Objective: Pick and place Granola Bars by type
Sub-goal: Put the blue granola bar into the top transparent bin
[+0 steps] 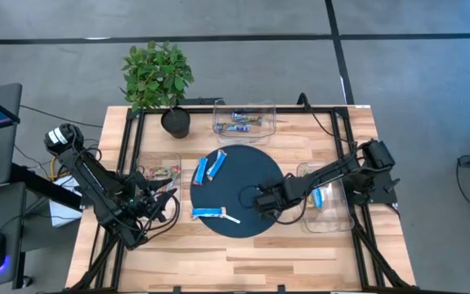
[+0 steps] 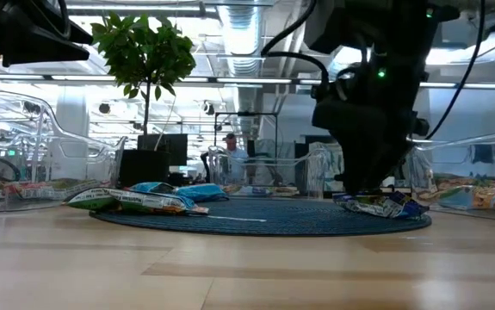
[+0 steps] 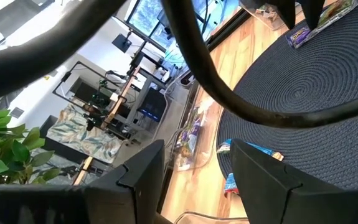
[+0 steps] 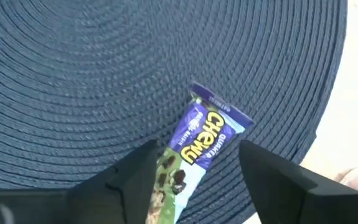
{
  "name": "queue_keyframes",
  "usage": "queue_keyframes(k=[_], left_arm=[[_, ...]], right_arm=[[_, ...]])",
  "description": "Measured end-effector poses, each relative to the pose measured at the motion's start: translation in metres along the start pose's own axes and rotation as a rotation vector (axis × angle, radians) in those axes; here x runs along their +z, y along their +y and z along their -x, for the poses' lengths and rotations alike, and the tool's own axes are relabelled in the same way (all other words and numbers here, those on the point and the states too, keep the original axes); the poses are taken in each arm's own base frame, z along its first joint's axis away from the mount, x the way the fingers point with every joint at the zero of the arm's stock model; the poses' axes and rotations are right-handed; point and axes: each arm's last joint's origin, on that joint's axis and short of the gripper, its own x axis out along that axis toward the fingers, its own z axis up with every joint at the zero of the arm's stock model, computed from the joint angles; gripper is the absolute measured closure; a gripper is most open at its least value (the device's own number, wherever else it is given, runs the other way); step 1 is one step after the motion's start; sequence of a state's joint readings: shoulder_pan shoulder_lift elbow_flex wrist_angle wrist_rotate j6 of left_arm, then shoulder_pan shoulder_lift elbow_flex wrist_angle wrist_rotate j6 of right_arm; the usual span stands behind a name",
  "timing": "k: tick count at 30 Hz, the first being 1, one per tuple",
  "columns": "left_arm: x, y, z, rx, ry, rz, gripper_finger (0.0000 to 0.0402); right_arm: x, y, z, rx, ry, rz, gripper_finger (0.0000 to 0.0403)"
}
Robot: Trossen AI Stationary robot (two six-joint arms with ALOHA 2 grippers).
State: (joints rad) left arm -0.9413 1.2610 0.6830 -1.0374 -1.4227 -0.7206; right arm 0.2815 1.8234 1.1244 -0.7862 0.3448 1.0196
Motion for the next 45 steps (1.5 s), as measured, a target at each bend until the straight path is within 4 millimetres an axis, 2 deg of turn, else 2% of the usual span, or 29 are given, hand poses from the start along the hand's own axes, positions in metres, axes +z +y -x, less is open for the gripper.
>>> queue_keyframes(k=[6,18,24,28,33,38,45], left_arm=[[0.000,0.000,0.000,0.001,-0.001,0.000,0.0223],[0.000,0.000,0.000,0.000,0.000,0.000,0.0223],[0.000,0.000,0.000,0.000,0.000,0.002,0.0223],[0.000,0.000,0.000,-0.001,0.000,0.002,0.0223],[0.000,0.000,0.000,0.001,0.001,0.004,0.0223],[0.000,0.000,-0.001,0.002,0.002,0.006,0.0223],[0.000,0.000,-0.001,0.005,0.000,0.006,0.0223]], right_arm=[[0.002,-0.002,0.000,-0.003,0.009,-0.041,0.0150],[0.001,-0.002,0.000,0.014,0.048,-0.091,0.0147],[0.001,0.002,-0.021,-0.010,0.116,-0.108,0.0147],[0.001,0.002,-0.029,-0.021,0.132,-0.088,0.0148],[0.002,0.003,-0.028,-0.009,0.125,-0.068,0.0150],[0.006,0.005,-0.023,0.007,0.115,-0.047,0.0182],[0.012,0.011,-0.018,0.034,0.092,0.005,0.0275]])
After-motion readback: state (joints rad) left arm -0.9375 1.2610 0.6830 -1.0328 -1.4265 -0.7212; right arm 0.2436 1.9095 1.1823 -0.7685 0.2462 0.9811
